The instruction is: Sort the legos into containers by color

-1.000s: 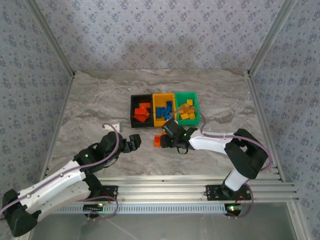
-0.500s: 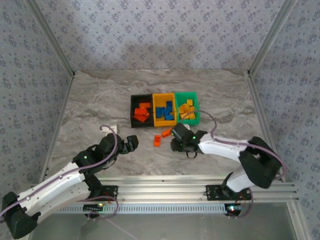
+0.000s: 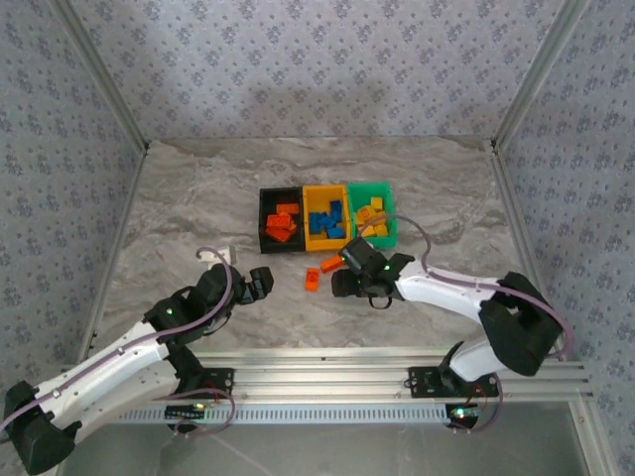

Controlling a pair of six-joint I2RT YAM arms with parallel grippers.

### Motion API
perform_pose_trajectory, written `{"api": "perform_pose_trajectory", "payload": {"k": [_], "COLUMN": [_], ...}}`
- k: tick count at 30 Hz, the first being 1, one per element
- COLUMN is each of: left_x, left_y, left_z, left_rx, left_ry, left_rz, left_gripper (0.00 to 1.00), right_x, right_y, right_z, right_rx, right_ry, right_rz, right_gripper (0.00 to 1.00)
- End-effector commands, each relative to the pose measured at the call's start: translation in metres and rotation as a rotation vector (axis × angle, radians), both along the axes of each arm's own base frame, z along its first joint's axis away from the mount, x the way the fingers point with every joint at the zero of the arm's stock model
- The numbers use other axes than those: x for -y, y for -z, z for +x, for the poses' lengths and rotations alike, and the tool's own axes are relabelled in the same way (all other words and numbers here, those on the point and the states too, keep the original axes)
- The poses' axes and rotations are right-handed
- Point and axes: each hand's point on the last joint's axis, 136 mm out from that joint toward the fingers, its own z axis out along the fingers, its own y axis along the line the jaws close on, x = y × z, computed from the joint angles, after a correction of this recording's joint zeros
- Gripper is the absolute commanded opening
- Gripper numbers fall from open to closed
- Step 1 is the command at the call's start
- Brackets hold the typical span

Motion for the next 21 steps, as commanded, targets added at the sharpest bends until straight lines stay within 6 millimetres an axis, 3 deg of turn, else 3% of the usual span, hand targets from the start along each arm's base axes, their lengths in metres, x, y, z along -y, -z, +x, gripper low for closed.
{"api": "perform_pose_trajectory", "payload": {"k": [1,7,13,17,21], "left_x": [-0.01,-0.017,-0.021,-0.021,-0.022], "left_y": [0.005,0.007,0.004,0.003,0.003], "left_z": [0.0,-0.001,0.0,0.0,0.001], "left_rx": [-0.01,-0.018,-0.014,-0.012,-0.011], "left_ry": [-0.038,-0.074,-0.084,-0.08,-0.084], "left_rz": [0.019,0.02,0.033,0.04,0.042], "left_gripper": [1.0,1.0,0.99,0.99,0.99], "right_x": [-0.01,-0.002,-0.006,-0.013,-0.023], "right_y": [0.002,0.025,0.029,0.011,-0.035], "right_z": [0.004,0.004,0.007,0.011,0.023], "right_rx": [-0.008,-0.041,-0.04,-0.004,0.073], "right_ry": [-0.048,-0.079,-0.098,-0.112,-0.131], "right_rz": [-0.031,-0.137,-0.148,-0.106,-0.049], "right_gripper": [0.75,0.62,0.46,0.37,0.33]}}
